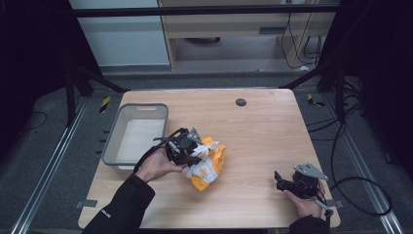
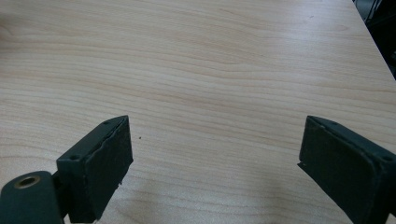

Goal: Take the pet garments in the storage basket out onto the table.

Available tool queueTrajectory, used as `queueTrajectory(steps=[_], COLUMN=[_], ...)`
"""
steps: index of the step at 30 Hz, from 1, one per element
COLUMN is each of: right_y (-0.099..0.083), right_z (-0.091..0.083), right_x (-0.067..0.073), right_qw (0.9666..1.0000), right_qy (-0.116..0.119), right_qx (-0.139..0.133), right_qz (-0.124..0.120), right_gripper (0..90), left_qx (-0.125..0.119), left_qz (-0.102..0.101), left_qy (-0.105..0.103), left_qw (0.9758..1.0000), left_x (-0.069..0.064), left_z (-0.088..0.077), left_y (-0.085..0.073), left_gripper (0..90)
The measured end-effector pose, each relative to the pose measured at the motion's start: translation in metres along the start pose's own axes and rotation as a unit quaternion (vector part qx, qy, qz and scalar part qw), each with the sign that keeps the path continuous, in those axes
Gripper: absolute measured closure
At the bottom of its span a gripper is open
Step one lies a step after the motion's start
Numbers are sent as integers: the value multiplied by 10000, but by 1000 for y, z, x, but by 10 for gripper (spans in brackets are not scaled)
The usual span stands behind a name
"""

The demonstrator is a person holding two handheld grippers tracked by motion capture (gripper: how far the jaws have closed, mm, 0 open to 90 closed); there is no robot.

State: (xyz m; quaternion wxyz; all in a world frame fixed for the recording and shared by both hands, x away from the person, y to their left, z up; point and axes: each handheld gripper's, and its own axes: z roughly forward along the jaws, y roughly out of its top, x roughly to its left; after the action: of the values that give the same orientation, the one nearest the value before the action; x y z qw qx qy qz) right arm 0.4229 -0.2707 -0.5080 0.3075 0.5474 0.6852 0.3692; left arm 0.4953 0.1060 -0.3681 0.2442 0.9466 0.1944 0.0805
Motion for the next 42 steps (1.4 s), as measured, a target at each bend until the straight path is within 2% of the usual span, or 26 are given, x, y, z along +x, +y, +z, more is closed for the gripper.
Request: queueTrajectory(steps=[12, 24, 34, 36, 42], right_y=[0, 0, 0, 0, 0], right_z=[0, 0, 0, 0, 0], right_x=[0, 0, 0, 0, 0], right_qw=[10000, 10000, 10000, 10000, 10000], right_qy=[10, 6, 20, 22, 28], right_qx=[3, -1, 6, 9, 13], right_qz=[1, -18, -1, -1, 1], right_gripper=[95, 94, 93, 93, 91], left_qx=[142, 137, 130, 124, 109], left_qz=[141, 158, 330, 331, 504], left_qy=[-75, -74, -84, -87, -63], left_qw=[9998, 9998, 9993, 9993, 9986], left_x=[-8, -11, -15, -15, -18], left_z=[21, 36, 47, 47, 50], left_y=[1, -5, -9, -9, -12], left_gripper=[751, 735, 657, 630, 528])
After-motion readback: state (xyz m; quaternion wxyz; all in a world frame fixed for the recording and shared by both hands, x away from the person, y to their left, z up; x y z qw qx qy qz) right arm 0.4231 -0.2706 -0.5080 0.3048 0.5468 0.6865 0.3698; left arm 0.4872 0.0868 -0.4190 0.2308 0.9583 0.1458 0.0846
